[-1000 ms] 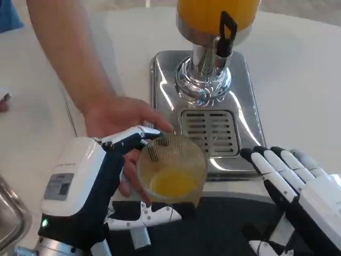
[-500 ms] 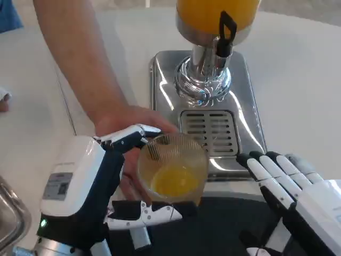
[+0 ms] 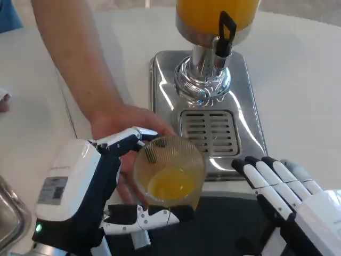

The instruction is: Grasp the cup under the faucet to collect the drink, then remove the cup.

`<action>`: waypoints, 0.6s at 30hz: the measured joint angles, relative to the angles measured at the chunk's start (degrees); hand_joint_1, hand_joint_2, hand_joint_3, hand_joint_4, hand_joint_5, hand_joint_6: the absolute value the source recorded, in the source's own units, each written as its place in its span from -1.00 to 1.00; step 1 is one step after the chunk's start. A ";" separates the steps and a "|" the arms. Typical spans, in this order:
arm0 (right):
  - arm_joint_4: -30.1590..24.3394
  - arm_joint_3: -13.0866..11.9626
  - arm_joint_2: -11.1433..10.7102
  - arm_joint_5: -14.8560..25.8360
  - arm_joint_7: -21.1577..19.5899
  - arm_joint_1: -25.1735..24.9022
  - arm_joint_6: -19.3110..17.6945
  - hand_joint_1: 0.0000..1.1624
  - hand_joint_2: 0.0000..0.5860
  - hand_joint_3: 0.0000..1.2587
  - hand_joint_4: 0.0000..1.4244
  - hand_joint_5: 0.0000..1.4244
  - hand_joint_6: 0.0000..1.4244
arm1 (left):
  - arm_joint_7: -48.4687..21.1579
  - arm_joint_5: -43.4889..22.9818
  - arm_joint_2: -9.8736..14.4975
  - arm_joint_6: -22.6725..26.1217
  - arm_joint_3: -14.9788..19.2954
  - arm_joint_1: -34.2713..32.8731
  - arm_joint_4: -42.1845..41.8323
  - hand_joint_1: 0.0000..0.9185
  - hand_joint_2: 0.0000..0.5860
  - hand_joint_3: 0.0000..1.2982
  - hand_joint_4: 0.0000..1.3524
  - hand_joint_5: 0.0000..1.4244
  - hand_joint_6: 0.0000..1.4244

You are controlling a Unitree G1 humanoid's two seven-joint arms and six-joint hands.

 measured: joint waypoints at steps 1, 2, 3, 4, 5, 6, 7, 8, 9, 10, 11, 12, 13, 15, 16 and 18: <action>0.00 0.00 0.14 0.04 -0.56 0.31 -0.45 -0.70 0.75 -1.00 -1.00 -1.00 -1.00 | -0.09 -0.02 -0.11 0.00 0.12 0.19 -0.24 0.31 -1.00 0.57 0.81 1.00 1.00; 0.00 -0.01 0.20 0.05 -0.91 0.59 -0.88 -0.71 0.76 -1.00 -1.00 -1.00 -1.00 | -0.24 -0.04 -0.21 0.00 0.21 0.27 -0.61 0.31 -1.00 0.57 0.81 1.00 1.00; 0.00 -0.01 0.23 0.07 -1.09 0.72 -1.14 -0.73 0.80 -1.00 -1.00 -1.00 -1.00 | -0.31 -0.05 -0.26 -0.01 0.24 0.27 -0.79 0.31 -1.00 0.57 0.81 1.00 1.00; 0.00 -0.01 0.32 0.16 -1.60 1.02 -1.60 -0.73 0.81 -1.00 -1.00 -1.00 -1.00 | -0.41 -0.06 -0.37 -0.10 0.29 0.34 -1.04 0.31 -1.00 0.57 0.81 1.00 1.00; 0.00 -0.02 0.38 0.19 -2.01 1.22 -1.93 -0.74 0.82 -1.00 -1.00 -1.00 -1.00 | -0.44 -0.06 -0.42 -0.25 0.32 0.41 -1.05 0.31 -1.00 0.57 0.81 1.00 1.00; 0.00 -0.02 0.51 0.21 -2.31 1.38 -2.26 -0.74 0.82 -1.00 -1.00 -1.00 -1.00 | -0.50 -0.06 -0.46 -0.31 0.34 0.53 -1.05 0.31 -1.00 0.57 0.81 1.00 1.00; 0.00 -0.02 0.67 0.21 -2.49 1.53 -2.56 -0.74 0.82 -1.00 -1.00 -1.00 -1.00 | -0.55 -0.06 -0.53 -0.32 0.37 0.66 -1.05 0.31 -1.00 0.57 0.81 1.00 1.00; 0.00 -0.02 0.84 0.21 -2.63 1.68 -2.82 -0.78 0.85 -1.00 -1.00 -1.00 -1.00 | -0.57 -0.06 -0.59 -0.33 0.40 0.80 -1.05 0.31 -1.00 0.57 0.81 1.00 1.00; 0.00 -0.01 0.99 0.21 -2.75 1.78 -3.01 -0.79 0.85 -1.00 -1.00 -1.00 -1.00 | -0.58 -0.06 -0.66 -0.33 0.44 0.88 -1.05 0.31 -1.00 0.56 0.81 1.00 1.00; 0.00 -0.01 1.06 0.21 -2.81 1.80 -3.11 -0.79 0.85 -1.00 -1.00 -1.00 -1.00 | -0.59 -0.06 -0.70 -0.33 0.44 0.90 -1.05 0.31 -1.00 0.56 0.81 1.00 1.00; 0.00 0.00 1.12 0.19 -2.83 1.80 -3.16 -0.80 0.85 -1.00 -1.00 -1.00 -1.00 | -0.60 -0.06 -0.77 -0.33 0.44 0.90 -1.05 0.31 -1.00 0.56 0.81 1.00 1.00; 0.00 0.02 1.21 0.19 -2.83 1.80 -3.17 -0.80 0.85 -1.00 -1.00 -1.00 -1.00 | -0.63 -0.06 -0.81 -0.33 0.44 0.90 -1.06 0.31 -1.00 0.56 0.81 1.00 1.00; 0.00 0.05 1.28 0.18 -2.83 1.79 -3.17 -0.80 0.85 -1.00 -1.00 -1.00 -1.00 | -0.71 -0.06 -0.82 -0.33 0.44 0.90 -1.06 0.31 -1.00 0.56 0.81 1.00 1.00; 0.00 0.09 1.32 0.18 -2.83 1.76 -3.17 -0.81 0.84 -1.00 -1.00 -1.00 -1.00 | -0.88 -0.06 -0.84 -0.34 0.44 0.90 -1.06 0.31 -1.00 0.55 0.81 1.00 1.00; 0.00 0.10 1.32 0.17 -2.83 1.75 -3.17 -0.81 0.84 -1.00 -1.00 -1.00 -1.00 | -0.94 -0.06 -0.85 -0.34 0.44 0.90 -1.06 0.31 -1.00 0.56 0.81 1.00 1.00; 0.00 0.10 1.33 0.17 -2.82 1.72 -3.16 -0.81 0.84 -1.00 -1.00 -1.00 -1.00 | -0.98 -0.06 -0.87 -0.35 0.44 0.93 -1.06 0.31 -1.00 0.56 0.81 1.00 1.00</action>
